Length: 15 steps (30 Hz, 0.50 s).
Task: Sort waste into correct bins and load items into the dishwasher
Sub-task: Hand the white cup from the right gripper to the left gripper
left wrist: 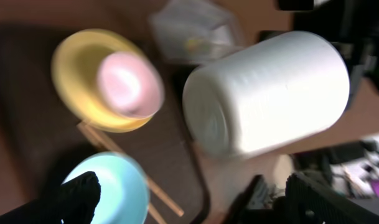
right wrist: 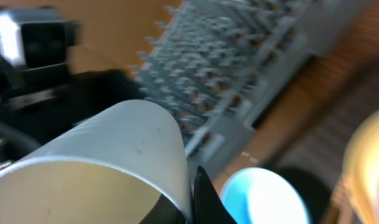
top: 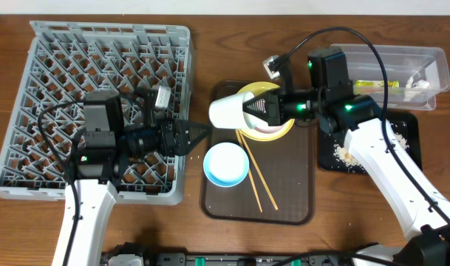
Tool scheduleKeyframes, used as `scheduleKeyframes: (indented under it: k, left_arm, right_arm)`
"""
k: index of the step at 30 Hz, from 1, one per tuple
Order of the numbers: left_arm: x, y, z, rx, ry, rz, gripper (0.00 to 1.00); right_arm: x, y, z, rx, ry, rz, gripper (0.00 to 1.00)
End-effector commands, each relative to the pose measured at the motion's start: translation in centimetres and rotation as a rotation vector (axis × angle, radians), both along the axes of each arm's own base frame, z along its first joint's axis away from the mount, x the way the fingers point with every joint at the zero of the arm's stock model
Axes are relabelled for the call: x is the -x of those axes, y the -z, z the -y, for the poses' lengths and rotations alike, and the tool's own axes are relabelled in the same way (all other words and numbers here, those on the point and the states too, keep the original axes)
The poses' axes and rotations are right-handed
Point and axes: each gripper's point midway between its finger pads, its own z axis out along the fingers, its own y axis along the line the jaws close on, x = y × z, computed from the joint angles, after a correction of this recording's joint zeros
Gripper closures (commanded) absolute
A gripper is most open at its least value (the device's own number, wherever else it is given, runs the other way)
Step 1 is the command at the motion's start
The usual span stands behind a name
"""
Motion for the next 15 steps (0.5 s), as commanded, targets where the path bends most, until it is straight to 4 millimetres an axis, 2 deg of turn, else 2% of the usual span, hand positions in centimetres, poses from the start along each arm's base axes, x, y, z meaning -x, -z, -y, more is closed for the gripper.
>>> scheduleKeyframes:
  k: [1,4,9,15]
  left_arm:
    - [1.2,-3.1,1.6,0.143,0.159,0.063,0.04]
    - [1.6,-4.6,2.1,0.203,0.222,0.104,0.04]
    - [1.8,-5.9,3.0,0.229,0.270,0.146,0.04]
    - [2.6,-7.4,5.2,0.244,0.354,0.221,0.04]
  right_arm:
    - [2.3,-2.6,-1.0,-0.146,-0.135,-0.057,0.99]
    - [2.3,-3.2,-1.2,-0.171,-0.146,-0.059,0.99]
    - [2.5,-4.0,-1.5,-0.202,-0.167,-0.055,0.99]
    - [3.0,-4.4,-2.3,-0.211,-0.192,-0.048,0.99]
